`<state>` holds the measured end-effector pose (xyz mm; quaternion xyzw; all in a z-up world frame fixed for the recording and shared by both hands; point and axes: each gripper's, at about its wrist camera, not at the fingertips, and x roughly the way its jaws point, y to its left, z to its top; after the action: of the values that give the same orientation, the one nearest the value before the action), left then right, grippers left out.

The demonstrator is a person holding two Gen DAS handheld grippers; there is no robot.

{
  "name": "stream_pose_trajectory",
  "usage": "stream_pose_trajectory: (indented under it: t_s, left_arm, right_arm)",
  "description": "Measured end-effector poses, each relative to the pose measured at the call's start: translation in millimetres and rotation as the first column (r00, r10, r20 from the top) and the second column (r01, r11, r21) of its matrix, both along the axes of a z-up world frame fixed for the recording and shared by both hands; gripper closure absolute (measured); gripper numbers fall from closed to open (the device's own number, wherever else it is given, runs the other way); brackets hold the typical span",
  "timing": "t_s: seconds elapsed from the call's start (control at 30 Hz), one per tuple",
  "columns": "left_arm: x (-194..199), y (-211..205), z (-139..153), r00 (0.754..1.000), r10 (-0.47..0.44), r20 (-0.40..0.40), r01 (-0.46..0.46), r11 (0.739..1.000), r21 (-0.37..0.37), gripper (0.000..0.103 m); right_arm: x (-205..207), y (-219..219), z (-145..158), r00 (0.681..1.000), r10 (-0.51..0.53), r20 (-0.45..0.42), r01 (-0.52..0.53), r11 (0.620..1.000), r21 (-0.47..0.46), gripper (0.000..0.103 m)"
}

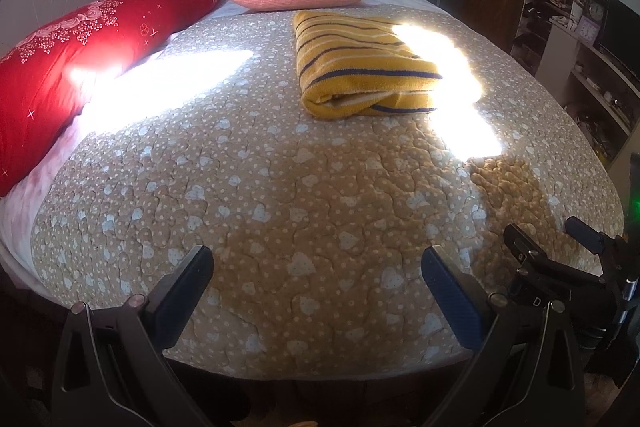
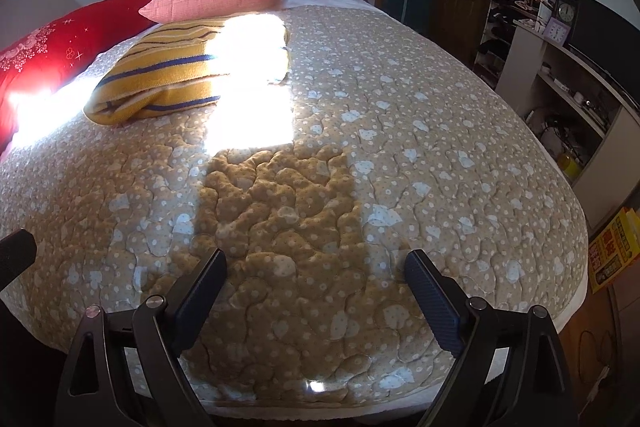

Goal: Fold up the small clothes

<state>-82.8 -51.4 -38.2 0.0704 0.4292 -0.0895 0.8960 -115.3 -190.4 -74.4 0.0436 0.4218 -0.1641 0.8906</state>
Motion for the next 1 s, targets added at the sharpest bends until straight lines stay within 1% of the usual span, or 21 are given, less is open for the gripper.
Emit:
stream_pose_trajectory:
  t_s: [0.13, 0.37, 0.5, 0.67, 0.87, 1.0]
  left_arm:
    - [3, 2, -6, 1.000, 0.005, -0.014, -0.005, 1.000, 0.005, 0.000]
    - [11, 9, -25, 0.996, 0.023, -0.089, -0.024, 1.000, -0.011, 0.000]
    - [16, 14, -38, 0.990, 0.045, -0.134, -0.047, 0.999, -0.011, 0.000]
    - [14, 13, -39, 0.992, 0.043, -0.123, -0.042, 0.999, 0.007, 0.000]
    - [18, 13, -46, 0.987, 0.049, -0.150, -0.047, 0.999, 0.017, 0.000]
    - [18, 13, -47, 0.988, 0.041, -0.151, -0.037, 0.999, 0.030, 0.000]
  right_arm:
    - [0, -1, -2, 1.000, 0.000, 0.000, 0.000, 1.000, 0.000, 0.007]
    - [0, -2, -4, 1.000, -0.010, -0.001, 0.010, 1.000, 0.010, 0.004]
    - [1, -1, -6, 1.000, -0.010, -0.004, 0.010, 1.000, -0.001, 0.003]
    - [0, -2, -6, 1.000, -0.008, -0.003, 0.008, 1.000, 0.004, 0.002]
    - [0, -1, -7, 1.000, -0.007, -0.003, 0.007, 1.000, 0.002, 0.002]
    - [0, -1, -7, 1.000, -0.006, -0.003, 0.006, 1.000, 0.002, 0.002]
